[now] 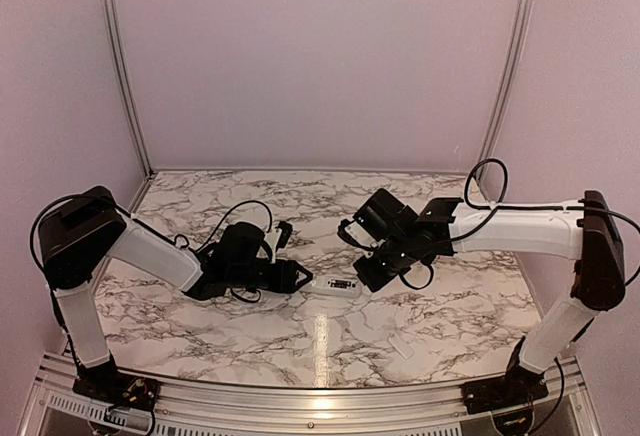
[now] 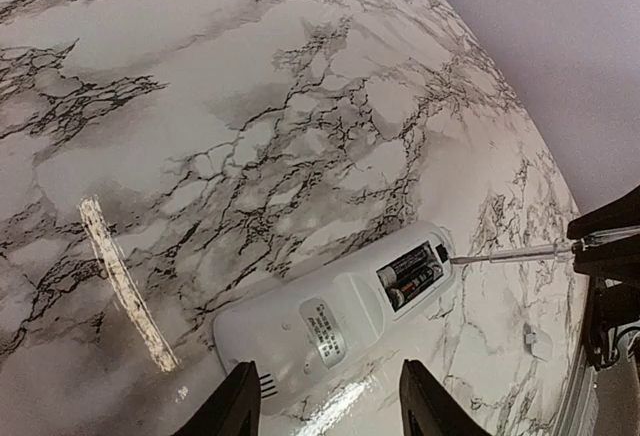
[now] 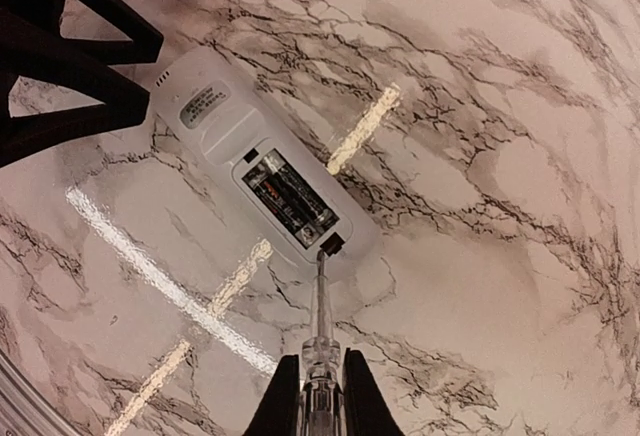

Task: Unload the batteries from the remote control

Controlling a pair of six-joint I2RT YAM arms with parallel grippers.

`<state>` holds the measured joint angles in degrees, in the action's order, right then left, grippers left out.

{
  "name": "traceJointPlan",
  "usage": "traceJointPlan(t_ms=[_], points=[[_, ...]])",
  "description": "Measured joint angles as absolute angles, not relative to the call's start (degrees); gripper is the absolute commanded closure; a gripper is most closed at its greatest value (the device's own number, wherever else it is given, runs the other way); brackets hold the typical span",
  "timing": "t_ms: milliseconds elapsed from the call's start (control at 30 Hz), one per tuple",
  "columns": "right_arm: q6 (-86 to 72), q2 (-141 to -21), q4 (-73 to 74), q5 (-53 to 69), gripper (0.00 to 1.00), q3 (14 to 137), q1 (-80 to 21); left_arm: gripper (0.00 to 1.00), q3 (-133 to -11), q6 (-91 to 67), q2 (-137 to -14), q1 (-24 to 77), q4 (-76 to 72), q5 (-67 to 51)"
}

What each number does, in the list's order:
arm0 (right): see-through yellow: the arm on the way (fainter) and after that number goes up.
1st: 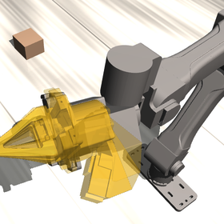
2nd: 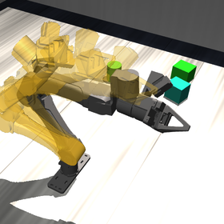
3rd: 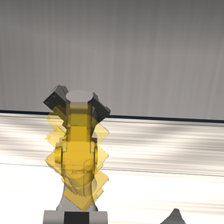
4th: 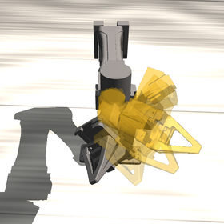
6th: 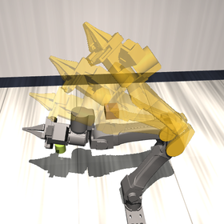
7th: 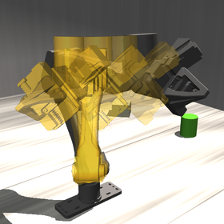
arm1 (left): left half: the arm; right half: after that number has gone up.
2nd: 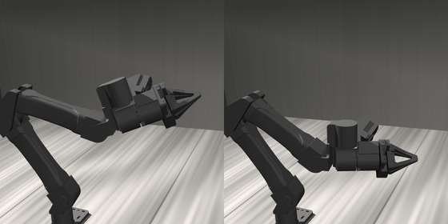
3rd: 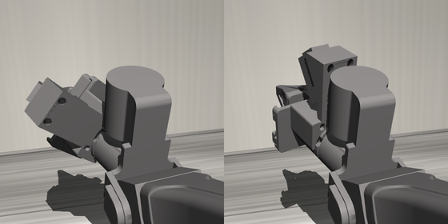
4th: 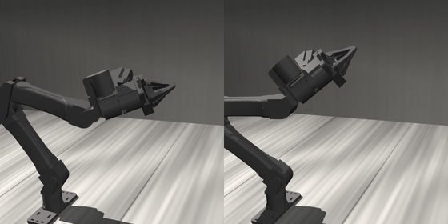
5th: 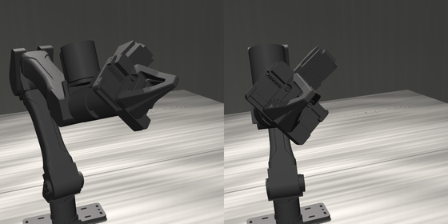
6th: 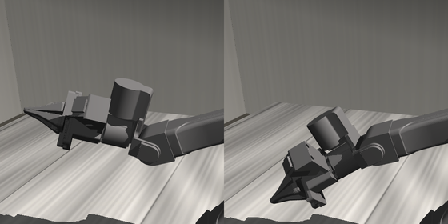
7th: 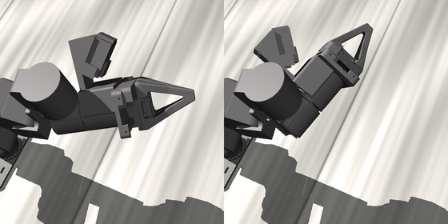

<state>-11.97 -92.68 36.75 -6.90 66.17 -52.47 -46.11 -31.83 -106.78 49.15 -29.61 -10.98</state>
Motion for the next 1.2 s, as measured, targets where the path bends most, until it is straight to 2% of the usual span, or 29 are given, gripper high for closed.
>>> traceJointPlan(t_ms=[633,1200], points=[[-11.92,-93.47,36.23,-6.42,1.00,66.17,-52.47,0.44,-50.28,-30.09,-109.49,49.15,-24.60,-10.63],[-11.68,-94.19,35.40,-5.50,1.00,66.15,-52.47,0.49,-52.69,-28.64,-111.00,49.78,-21.32,-7.42]])
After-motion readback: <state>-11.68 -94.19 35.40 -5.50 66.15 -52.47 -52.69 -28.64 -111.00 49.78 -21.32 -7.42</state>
